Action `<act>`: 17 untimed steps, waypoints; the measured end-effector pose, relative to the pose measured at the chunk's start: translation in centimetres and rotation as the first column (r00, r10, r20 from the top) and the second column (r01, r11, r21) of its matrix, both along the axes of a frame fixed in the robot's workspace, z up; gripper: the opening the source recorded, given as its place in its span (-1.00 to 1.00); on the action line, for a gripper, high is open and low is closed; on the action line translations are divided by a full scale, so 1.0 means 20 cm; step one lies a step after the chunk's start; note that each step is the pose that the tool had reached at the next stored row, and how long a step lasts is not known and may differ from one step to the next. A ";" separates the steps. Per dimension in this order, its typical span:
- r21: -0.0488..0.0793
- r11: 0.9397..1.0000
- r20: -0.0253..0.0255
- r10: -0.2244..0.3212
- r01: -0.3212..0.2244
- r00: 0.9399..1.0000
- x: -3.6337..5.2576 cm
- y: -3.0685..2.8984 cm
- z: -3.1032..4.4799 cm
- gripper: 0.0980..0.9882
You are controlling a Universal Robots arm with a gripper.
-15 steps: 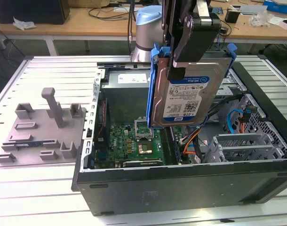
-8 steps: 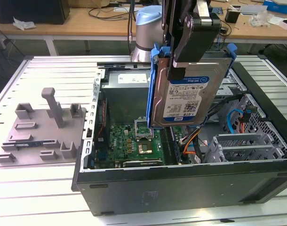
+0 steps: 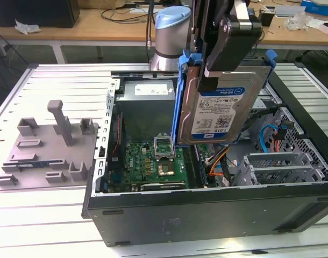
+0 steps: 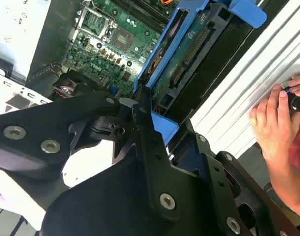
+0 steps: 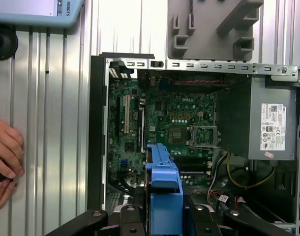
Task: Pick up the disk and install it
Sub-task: 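Insert the disk into the insertion slot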
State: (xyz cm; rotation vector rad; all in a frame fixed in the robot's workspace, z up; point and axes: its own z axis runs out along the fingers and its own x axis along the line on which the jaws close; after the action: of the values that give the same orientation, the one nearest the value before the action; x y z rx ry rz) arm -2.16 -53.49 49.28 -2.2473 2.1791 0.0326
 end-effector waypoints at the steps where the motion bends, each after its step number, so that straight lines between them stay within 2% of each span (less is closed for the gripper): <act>1: 0.000 1.000 0.000 0.000 0.000 1.000 0.010 -0.001 0.000 -0.39; 17: 0.000 1.000 0.000 0.000 0.000 1.000 0.213 -0.047 -0.001 -0.39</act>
State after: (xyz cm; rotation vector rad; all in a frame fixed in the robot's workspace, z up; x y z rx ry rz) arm 2.11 -54.43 49.25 -2.2473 2.1790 0.0326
